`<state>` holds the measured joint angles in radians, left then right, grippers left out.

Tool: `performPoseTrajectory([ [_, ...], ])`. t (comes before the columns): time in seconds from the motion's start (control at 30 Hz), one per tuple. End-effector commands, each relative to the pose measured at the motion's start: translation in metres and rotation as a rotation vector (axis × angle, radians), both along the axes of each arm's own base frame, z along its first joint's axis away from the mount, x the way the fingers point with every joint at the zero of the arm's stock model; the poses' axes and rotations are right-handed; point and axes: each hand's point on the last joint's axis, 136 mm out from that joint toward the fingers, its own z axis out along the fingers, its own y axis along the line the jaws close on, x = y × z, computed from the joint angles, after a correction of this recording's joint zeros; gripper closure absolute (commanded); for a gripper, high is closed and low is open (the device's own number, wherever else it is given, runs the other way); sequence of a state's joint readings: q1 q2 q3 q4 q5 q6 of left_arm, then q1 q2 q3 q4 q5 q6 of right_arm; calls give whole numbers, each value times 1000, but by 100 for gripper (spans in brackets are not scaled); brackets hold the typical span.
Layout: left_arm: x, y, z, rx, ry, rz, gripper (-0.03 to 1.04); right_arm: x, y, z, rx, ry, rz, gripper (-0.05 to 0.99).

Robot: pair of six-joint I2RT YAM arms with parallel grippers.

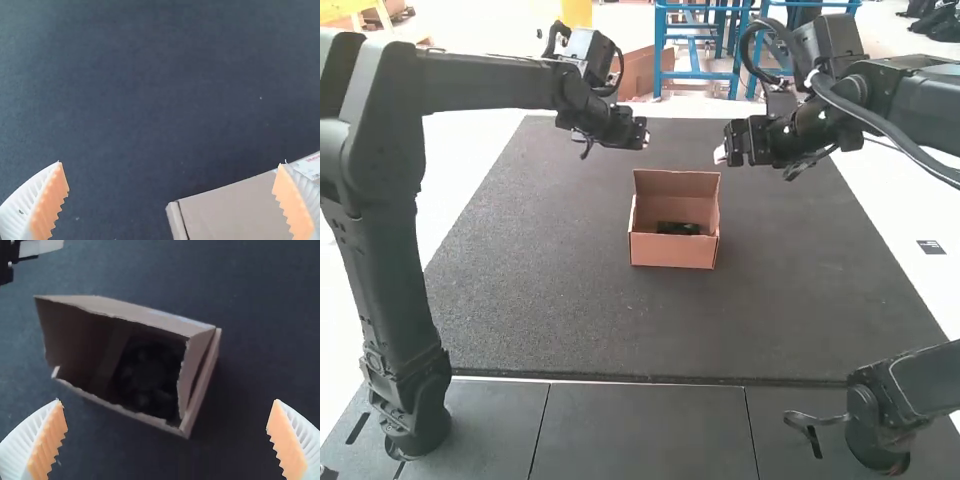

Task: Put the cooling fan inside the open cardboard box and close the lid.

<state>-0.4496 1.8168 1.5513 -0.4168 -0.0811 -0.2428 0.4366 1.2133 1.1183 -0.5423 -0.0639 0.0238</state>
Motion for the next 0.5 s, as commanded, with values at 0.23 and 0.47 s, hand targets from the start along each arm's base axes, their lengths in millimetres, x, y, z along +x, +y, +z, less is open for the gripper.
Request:
performPoseTrajectory([
  [0.23,-13,-45,-41,85,123,-137,4,-7,-6,18,56,30,27,2],
  [0.47,-57,-62,-72,160,266,-274,4,3,-29,17,86,49,-28,2],
])
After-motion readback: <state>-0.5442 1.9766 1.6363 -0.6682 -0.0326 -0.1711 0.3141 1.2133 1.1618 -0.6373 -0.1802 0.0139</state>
